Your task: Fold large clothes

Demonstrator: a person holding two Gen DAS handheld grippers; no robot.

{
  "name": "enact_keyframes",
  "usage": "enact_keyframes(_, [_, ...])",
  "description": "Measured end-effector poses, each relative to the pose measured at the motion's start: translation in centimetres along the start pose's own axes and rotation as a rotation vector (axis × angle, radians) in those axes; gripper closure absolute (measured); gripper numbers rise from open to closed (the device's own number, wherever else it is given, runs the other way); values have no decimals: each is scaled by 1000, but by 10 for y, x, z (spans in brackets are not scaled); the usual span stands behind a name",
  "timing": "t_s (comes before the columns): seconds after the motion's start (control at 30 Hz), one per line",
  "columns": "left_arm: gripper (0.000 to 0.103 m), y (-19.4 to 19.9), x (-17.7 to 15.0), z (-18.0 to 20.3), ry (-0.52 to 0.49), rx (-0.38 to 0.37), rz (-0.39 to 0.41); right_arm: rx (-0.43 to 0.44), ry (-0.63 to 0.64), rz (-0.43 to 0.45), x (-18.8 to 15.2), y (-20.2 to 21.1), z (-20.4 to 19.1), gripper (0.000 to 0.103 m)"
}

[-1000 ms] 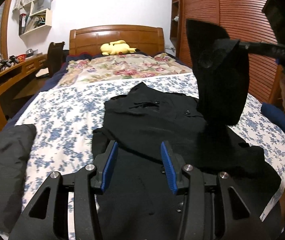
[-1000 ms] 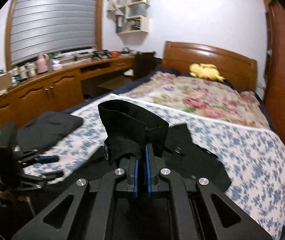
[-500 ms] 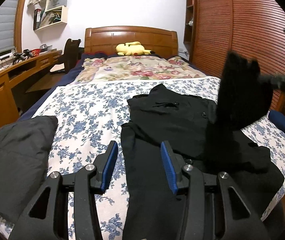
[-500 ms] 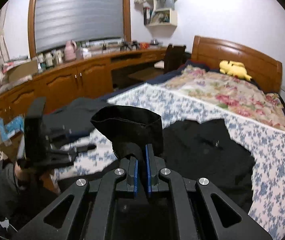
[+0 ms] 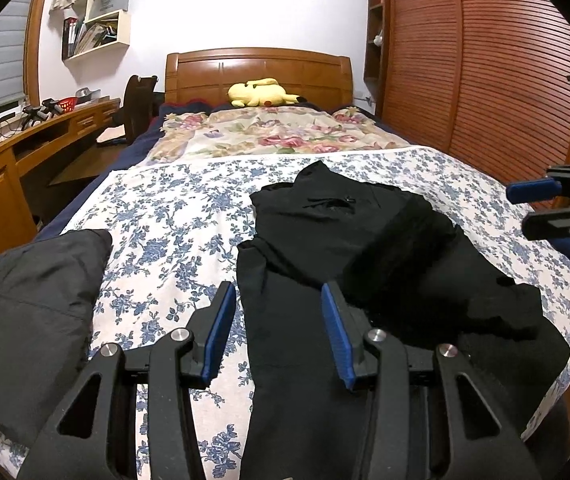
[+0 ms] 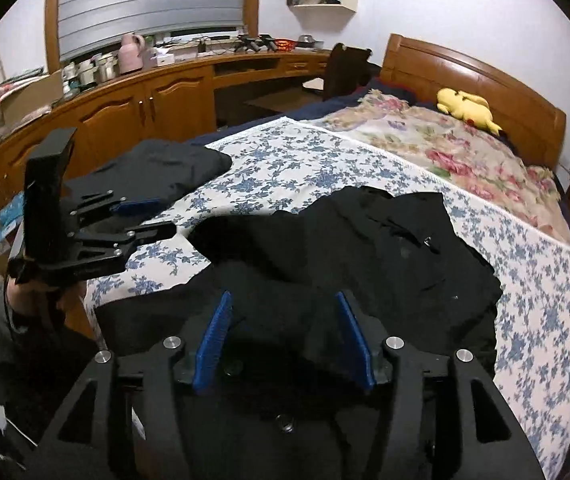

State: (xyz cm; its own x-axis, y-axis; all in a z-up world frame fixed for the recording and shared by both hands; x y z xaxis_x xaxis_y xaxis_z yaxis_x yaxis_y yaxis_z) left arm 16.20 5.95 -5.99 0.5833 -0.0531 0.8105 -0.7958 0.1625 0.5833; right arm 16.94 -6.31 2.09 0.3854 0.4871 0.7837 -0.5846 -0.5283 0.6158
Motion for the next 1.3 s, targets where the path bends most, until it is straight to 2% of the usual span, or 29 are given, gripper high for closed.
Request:
enact_keyframes(0.1, [58, -1, -1, 2, -3, 0, -3, 40, -18, 23, 0, 3, 3, 47])
enact_keyframes(0.23, [58, -3, -3, 2, -4, 0, -11, -30, -49, 32, -4, -2, 20, 47])
enact_keyframes(0.43, [58, -3, -5, 5, -13, -1, -18, -60, -162, -25, -25, -56, 42, 47])
enact_keyframes(0.63, [58, -2, -7, 6, -19, 3, -16, 14, -218, -95, -41, -128, 17, 47])
enact_keyframes(0.83, [58, -2, -10, 4, -31, 29, -10, 144, -156, -204, -57, -166, -36, 47])
enact_keyframes(0.93, [58, -3, -12, 2, -27, 32, -16, 125, -85, -228, -70, -170, -51, 47])
enact_keyframes(1.07, [58, -5, -13, 2, -20, 21, -18, 139, -121, -206, -67, -163, -45, 47])
enact_keyframes(1.3, [58, 0, -10, 10, -62, 36, -10, 95, -189, -85, -76, -114, -20, 47])
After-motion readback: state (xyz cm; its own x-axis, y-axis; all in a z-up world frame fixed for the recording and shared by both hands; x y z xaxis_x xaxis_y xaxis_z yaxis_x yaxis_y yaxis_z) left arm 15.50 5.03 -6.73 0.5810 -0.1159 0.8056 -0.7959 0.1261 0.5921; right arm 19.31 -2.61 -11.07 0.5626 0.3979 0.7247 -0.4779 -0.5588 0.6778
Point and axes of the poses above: each gripper's, at about its wrist camera, not at the fingertips, and y roughly against the way its jaws point, z to its right, x to its top, the point moved 6 cm from there along -y, roughly the way its jaws point, and after that the axes turned 2 degrees about -z, right-handed, at the moved point
